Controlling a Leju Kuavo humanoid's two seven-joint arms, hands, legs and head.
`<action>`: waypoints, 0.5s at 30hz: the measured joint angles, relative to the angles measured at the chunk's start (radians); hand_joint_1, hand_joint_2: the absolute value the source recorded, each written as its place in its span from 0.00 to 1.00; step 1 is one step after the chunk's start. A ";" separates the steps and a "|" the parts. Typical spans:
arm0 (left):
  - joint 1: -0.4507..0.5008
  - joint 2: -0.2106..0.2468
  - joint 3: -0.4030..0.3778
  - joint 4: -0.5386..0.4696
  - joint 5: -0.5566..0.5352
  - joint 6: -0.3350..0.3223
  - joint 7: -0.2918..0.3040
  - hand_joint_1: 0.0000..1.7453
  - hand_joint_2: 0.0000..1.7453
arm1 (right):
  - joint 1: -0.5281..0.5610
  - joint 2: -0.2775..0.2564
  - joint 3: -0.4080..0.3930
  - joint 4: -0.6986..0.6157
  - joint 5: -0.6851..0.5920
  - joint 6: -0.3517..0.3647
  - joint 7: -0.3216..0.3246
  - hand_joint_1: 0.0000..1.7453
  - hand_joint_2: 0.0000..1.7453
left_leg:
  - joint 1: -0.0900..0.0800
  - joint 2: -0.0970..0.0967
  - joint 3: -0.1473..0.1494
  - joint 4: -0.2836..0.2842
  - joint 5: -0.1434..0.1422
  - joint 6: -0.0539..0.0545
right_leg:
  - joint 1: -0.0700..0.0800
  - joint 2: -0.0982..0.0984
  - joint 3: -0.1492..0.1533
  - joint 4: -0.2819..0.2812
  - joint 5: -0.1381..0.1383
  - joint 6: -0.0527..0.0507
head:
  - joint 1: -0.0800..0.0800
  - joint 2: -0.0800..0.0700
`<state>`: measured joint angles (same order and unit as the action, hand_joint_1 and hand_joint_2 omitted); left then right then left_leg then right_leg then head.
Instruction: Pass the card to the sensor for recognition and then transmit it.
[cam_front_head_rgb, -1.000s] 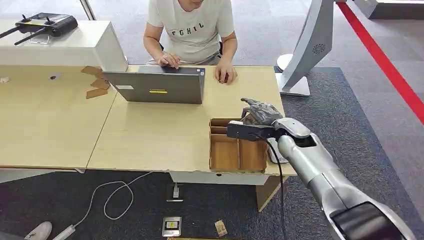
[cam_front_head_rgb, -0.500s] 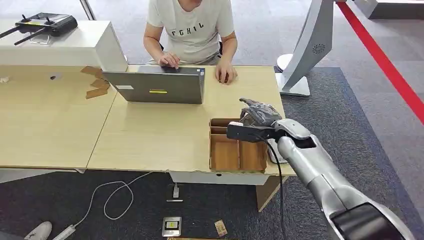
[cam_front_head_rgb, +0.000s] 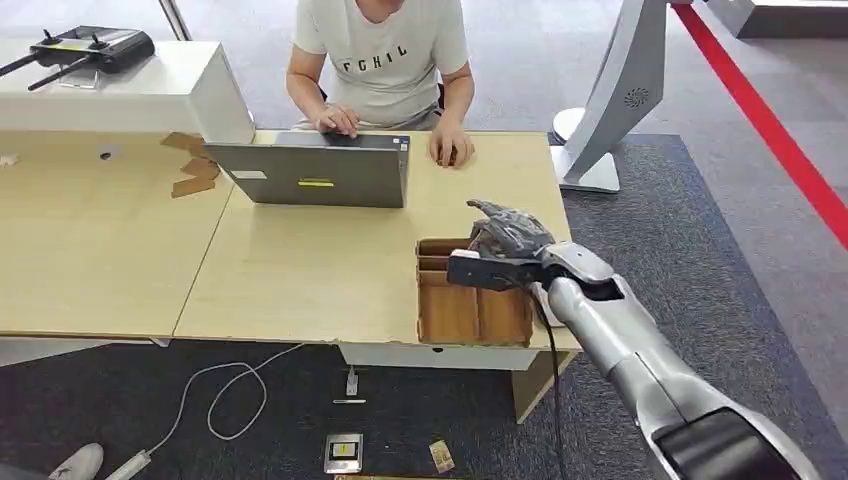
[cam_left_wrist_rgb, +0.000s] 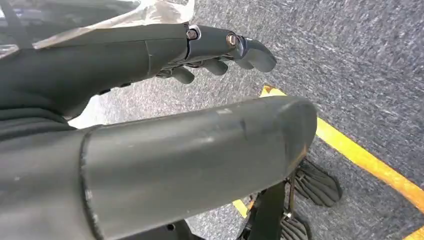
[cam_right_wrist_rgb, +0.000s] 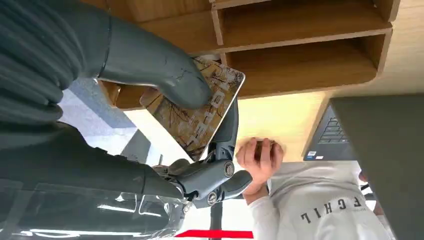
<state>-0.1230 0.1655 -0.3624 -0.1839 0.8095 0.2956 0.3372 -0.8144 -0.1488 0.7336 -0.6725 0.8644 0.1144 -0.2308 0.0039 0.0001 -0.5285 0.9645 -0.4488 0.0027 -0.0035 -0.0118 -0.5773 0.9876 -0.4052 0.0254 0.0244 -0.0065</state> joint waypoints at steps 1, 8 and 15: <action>0.000 -0.002 0.000 0.000 0.000 0.001 0.000 0.00 0.00 | 0.000 0.000 0.000 0.000 0.000 -0.001 0.000 1.00 1.00 | 0.000 0.000 0.000 0.000 0.000 0.000 | 0.000 0.000 0.000 0.000 0.000 0.000 | 0.000 0.000; 0.000 -0.012 0.000 0.000 0.004 0.018 0.000 0.00 0.00 | -0.006 0.008 0.000 0.015 0.000 -0.003 -0.023 1.00 1.00 | 0.000 0.000 0.000 0.000 0.000 0.000 | 0.000 0.000 0.000 0.000 0.000 0.000 | 0.000 0.000; 0.000 -0.025 -0.001 0.000 0.018 0.035 0.009 0.00 0.00 | -0.028 0.030 0.005 0.049 0.001 -0.034 -0.076 1.00 1.00 | 0.000 0.000 0.000 0.000 0.000 0.000 | 0.000 0.000 0.000 0.000 0.000 0.000 | 0.000 0.000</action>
<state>-0.1234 0.1404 -0.3639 -0.1839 0.8278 0.3307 0.3464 -0.8426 -0.1187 0.7382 -0.6234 0.8652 0.0802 -0.3067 0.0039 0.0000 -0.5285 0.9645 -0.4485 0.0022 -0.0034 -0.0117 -0.5773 0.9877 -0.4050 0.0251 0.0244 -0.0065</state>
